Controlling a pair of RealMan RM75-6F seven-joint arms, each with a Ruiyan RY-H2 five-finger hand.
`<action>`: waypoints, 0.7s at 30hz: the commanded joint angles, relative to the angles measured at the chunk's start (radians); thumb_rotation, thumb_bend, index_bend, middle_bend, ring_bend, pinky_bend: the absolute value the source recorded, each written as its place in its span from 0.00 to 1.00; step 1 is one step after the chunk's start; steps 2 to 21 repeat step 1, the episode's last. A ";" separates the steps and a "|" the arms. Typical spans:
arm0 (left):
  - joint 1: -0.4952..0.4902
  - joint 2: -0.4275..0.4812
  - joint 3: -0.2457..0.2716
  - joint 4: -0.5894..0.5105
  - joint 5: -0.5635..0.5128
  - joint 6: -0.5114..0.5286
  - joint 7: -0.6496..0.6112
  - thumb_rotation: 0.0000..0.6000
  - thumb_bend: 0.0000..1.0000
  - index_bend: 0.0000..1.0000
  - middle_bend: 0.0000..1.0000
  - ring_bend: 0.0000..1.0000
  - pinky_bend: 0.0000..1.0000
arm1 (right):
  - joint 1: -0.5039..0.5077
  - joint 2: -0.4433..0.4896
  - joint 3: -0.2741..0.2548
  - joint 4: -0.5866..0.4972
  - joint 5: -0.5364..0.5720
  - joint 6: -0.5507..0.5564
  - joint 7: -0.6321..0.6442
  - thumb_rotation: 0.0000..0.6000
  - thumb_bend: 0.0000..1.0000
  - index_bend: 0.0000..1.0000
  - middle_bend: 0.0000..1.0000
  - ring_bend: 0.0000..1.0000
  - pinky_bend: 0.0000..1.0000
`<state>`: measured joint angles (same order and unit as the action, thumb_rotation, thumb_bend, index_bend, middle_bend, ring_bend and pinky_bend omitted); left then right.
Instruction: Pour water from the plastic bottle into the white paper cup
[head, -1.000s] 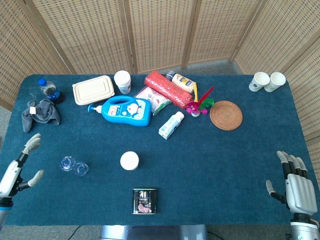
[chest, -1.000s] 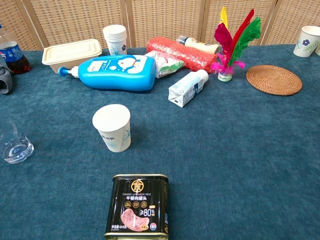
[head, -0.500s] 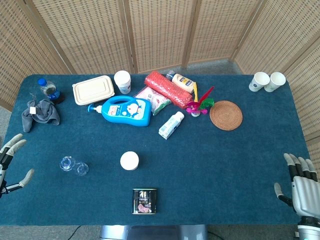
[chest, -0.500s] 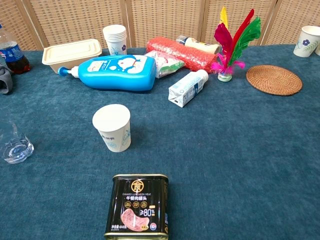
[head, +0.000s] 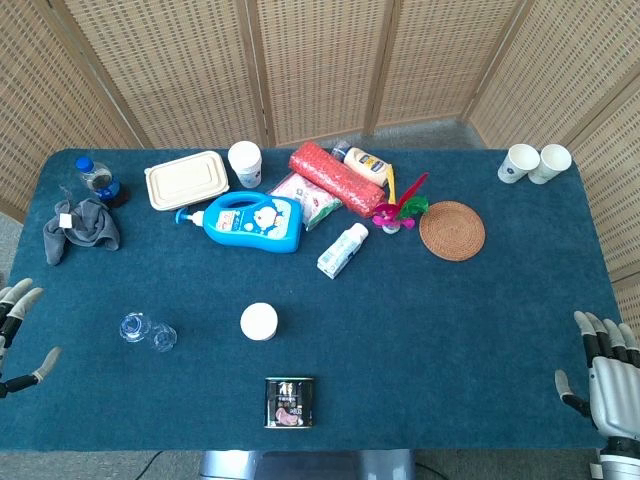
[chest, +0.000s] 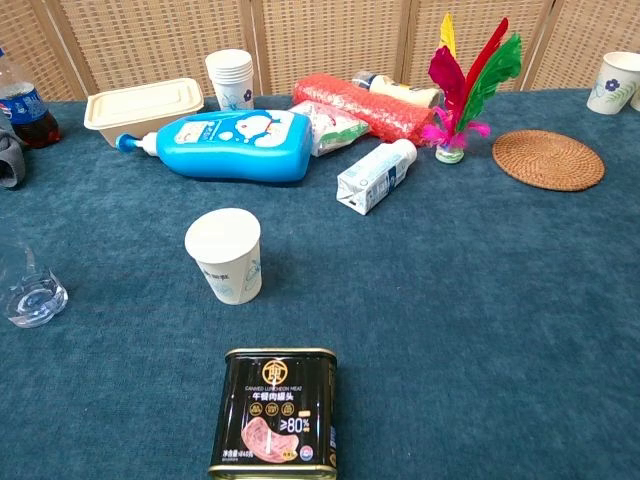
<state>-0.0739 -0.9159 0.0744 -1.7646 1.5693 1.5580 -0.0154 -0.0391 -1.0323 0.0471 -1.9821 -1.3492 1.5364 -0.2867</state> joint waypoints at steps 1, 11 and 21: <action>0.002 -0.005 -0.004 0.001 0.002 -0.004 0.001 0.50 0.40 0.05 0.09 0.10 0.19 | 0.002 -0.002 0.001 0.002 0.001 -0.002 0.003 1.00 0.43 0.00 0.11 0.01 0.00; 0.002 -0.005 -0.004 0.001 0.002 -0.004 0.001 0.50 0.40 0.05 0.09 0.10 0.19 | 0.002 -0.002 0.001 0.002 0.001 -0.002 0.003 1.00 0.43 0.00 0.11 0.01 0.00; 0.002 -0.005 -0.004 0.001 0.002 -0.004 0.001 0.50 0.40 0.05 0.09 0.10 0.19 | 0.002 -0.002 0.001 0.002 0.001 -0.002 0.003 1.00 0.43 0.00 0.11 0.01 0.00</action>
